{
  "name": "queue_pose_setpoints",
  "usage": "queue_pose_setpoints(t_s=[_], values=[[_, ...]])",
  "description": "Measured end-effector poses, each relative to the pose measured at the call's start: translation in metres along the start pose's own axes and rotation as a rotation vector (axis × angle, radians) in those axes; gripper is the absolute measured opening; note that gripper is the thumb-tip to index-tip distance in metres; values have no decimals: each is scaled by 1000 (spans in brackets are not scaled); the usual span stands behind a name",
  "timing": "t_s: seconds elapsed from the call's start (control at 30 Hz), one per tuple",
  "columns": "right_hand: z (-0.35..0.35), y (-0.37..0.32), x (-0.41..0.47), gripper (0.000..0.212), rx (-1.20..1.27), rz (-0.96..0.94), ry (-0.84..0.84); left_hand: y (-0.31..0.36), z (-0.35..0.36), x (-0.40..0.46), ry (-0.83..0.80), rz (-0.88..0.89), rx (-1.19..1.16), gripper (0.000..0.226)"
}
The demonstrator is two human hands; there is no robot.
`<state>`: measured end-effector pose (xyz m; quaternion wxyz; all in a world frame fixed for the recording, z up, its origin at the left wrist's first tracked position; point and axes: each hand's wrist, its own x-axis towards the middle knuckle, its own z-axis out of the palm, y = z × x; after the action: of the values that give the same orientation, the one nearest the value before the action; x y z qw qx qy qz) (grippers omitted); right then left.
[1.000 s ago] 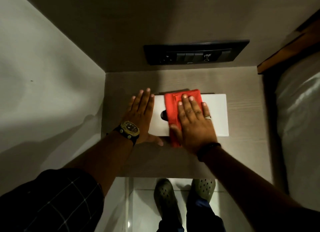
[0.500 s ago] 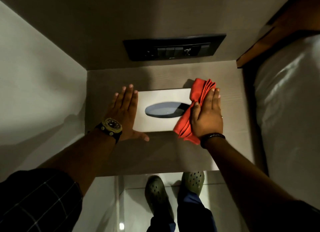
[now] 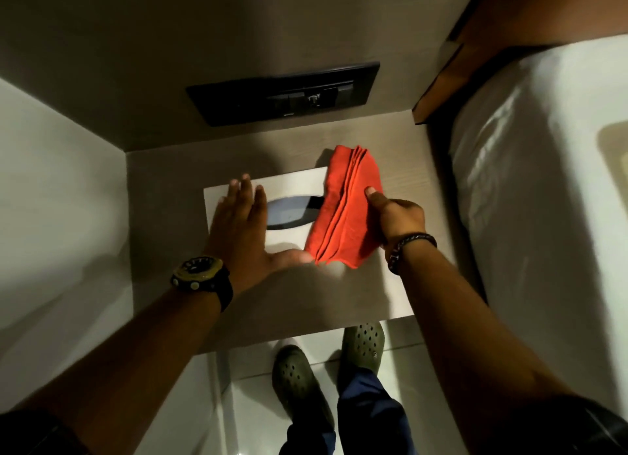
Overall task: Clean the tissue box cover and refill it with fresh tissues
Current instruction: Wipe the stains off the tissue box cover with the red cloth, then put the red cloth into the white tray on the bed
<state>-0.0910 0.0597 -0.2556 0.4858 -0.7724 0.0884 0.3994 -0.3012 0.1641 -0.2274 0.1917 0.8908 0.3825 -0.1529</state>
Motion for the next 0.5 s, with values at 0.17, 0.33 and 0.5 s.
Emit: queue_pose_setpoints(t_s=[0.17, 0.33, 0.5], values=[[-10, -23, -19, 15, 164, -24, -125, 47, -10, 5, 94, 5, -289, 125], [-52, -66, -65, 26, 218, -216, -330, 93, -33, 9, -94, -145, -793, 108], [-122, -101, -92, 37, 406, -314, -311, 150, -73, 8, -450, -97, -1406, 26]])
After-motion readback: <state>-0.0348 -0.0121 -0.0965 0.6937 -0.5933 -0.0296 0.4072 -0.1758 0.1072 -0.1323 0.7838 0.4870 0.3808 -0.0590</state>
